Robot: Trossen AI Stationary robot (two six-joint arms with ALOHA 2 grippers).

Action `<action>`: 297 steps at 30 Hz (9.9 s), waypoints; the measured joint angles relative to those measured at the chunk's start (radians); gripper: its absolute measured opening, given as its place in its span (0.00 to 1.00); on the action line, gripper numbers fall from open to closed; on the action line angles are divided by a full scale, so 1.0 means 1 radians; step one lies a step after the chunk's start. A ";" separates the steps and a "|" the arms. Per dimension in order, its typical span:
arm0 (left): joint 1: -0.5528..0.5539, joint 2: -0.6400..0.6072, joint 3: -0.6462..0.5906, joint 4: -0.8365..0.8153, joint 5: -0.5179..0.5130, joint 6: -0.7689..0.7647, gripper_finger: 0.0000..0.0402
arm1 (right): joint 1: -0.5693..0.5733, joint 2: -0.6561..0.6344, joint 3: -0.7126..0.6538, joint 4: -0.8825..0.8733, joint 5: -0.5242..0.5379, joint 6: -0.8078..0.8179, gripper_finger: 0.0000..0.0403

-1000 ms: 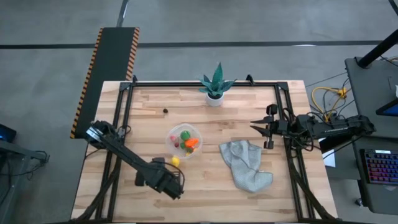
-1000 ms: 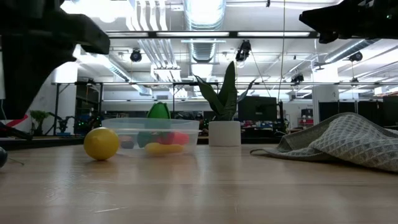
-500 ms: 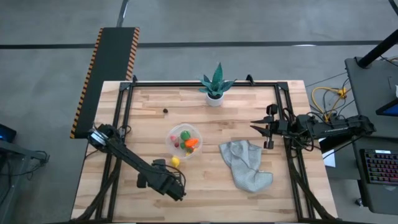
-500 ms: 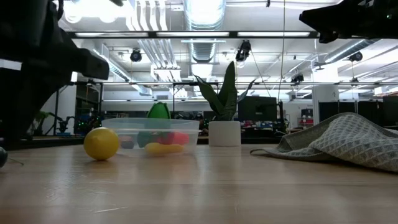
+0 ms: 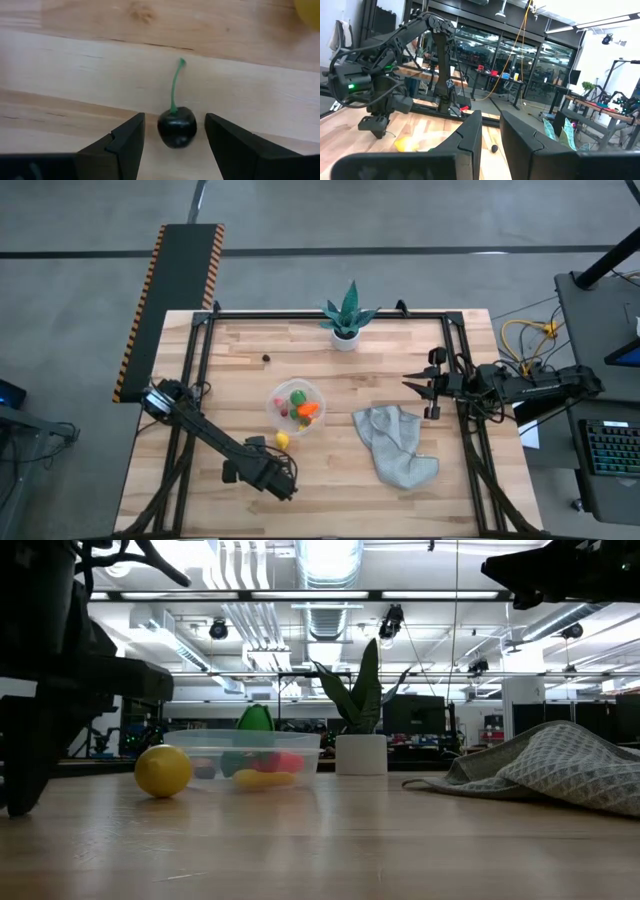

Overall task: Pick and placing Produce into tupperware
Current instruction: Put the black cherry into the transparent bin, then put the yellow lemon into the transparent bin

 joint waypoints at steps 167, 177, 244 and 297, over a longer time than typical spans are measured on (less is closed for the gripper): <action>0.222 -0.188 0.064 -0.019 -0.064 0.639 0.46 | 0.000 0.000 0.000 -0.019 0.003 0.007 0.15; 0.223 -0.189 0.062 -0.013 -0.048 0.761 0.46 | 0.000 0.000 0.000 -0.019 0.003 0.004 0.15; 0.175 -0.012 0.000 0.060 -0.279 0.338 0.85 | 0.000 0.000 0.000 -0.030 0.003 -0.011 0.15; 0.184 -0.013 0.022 0.113 -0.190 0.456 0.46 | 0.000 0.000 0.000 -0.030 0.003 0.001 0.15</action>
